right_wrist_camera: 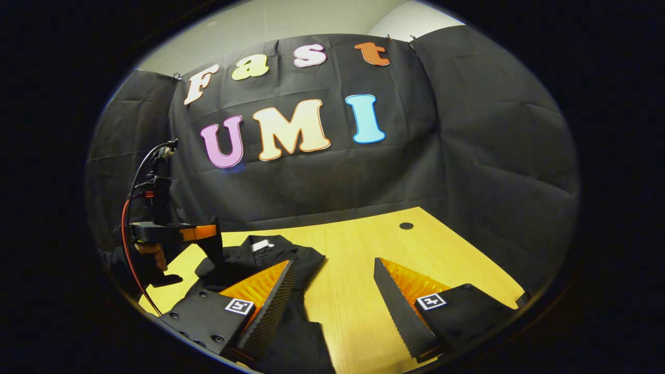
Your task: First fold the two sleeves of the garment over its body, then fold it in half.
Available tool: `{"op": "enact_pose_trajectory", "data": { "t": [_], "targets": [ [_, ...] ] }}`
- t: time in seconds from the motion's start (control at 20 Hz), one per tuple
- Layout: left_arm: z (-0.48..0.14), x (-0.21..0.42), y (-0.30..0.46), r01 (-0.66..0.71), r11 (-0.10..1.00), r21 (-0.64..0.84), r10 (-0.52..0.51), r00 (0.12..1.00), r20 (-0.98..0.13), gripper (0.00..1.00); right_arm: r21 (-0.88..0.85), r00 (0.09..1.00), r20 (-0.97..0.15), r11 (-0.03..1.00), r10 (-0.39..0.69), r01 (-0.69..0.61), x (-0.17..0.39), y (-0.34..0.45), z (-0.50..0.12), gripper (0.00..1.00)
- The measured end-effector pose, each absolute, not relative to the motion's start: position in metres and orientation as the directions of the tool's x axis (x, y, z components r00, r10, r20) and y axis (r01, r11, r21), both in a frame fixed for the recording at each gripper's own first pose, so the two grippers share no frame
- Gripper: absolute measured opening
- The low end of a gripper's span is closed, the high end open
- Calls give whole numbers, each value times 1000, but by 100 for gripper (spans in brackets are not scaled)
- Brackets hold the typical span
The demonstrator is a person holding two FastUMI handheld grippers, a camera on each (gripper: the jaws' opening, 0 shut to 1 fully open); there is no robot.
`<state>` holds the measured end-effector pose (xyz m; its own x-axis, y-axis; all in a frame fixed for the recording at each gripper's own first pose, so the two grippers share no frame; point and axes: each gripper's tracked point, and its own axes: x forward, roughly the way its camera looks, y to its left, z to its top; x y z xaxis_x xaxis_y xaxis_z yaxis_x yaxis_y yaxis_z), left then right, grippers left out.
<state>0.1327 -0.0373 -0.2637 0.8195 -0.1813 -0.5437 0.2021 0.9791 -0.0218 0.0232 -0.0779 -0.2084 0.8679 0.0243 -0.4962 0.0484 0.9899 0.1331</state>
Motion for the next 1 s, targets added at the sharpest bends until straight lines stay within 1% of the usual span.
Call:
{"op": "enact_pose_trajectory", "data": {
  "t": [0.3, 0.45, 0.6, 0.65, 0.8, 0.85, 1.0],
  "targets": [
    [-288, 146, -93, 274, 961, -40, -246, 778, -578, 0, 120, 859, -511, 988, -25, 100, 7, -110, -209, 98],
    [-305, 152, -110, 292, 956, -28, -249, 758, -603, 0, 120, 852, -521, 985, -44, 124, -1, -123, -210, 98],
    [-318, 156, -109, 267, 964, 6, -203, 747, -633, 0, 125, 849, -526, 984, -43, 127, -5, -131, -214, 98],
    [-314, 153, -116, 274, 961, -21, -228, 754, -616, 0, 127, 850, -526, 985, -35, 120, -4, -131, -215, 98],
    [-280, 158, -100, 194, 981, -5, -167, 827, -537, 92, 140, 855, -519, 987, 8, 76, 0, -130, -218, 98],
    [-268, 154, -91, 174, 985, 3, -147, 841, -521, 94, 147, 856, -516, 988, 30, 53, 2, -127, -219, 98],
    [-237, 132, -57, 112, 993, 37, -80, 871, -485, 93, 170, 854, -508, 985, 112, -28, 6, -114, -223, 98]
  ]
}}
